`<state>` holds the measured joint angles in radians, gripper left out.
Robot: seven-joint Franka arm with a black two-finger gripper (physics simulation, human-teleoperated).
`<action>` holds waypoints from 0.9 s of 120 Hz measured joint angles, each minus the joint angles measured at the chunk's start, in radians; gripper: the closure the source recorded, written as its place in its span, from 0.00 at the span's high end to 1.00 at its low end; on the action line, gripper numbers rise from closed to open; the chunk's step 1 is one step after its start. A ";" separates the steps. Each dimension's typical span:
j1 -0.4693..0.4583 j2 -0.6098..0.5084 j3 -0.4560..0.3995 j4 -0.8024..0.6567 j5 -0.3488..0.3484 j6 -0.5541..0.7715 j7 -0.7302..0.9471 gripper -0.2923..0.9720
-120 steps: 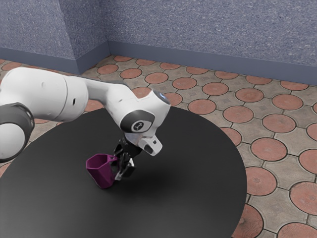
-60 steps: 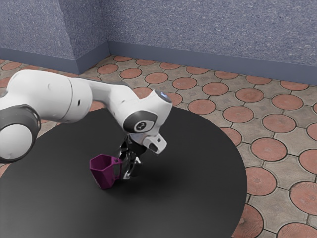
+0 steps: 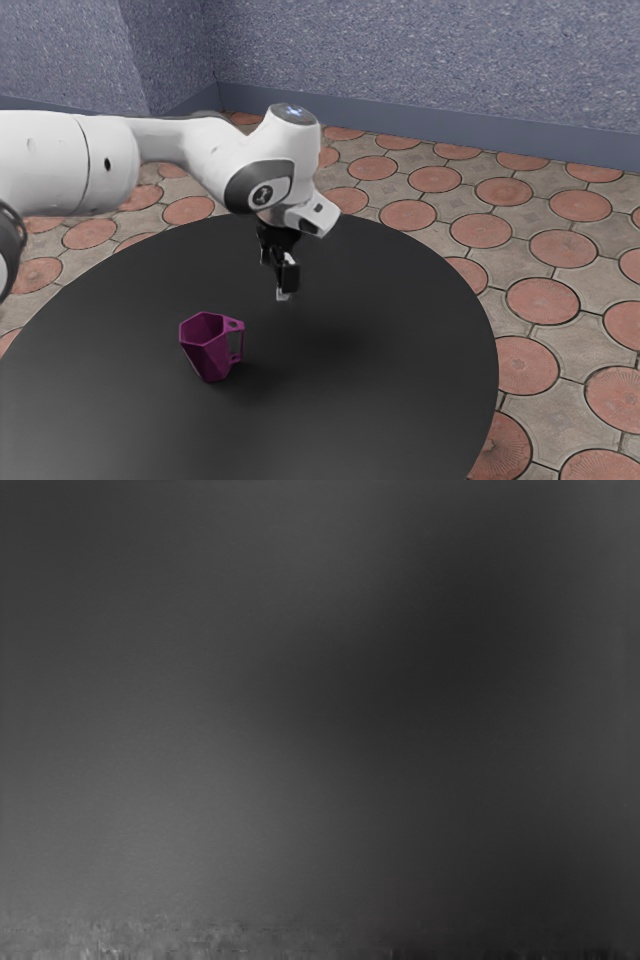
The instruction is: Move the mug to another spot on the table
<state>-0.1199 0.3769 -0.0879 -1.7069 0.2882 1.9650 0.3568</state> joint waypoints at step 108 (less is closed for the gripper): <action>-0.009 -0.458 0.154 0.060 -0.255 -0.418 -0.250 0.77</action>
<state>-0.1292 -0.0807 0.0657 -1.6470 0.0337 1.5466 0.1072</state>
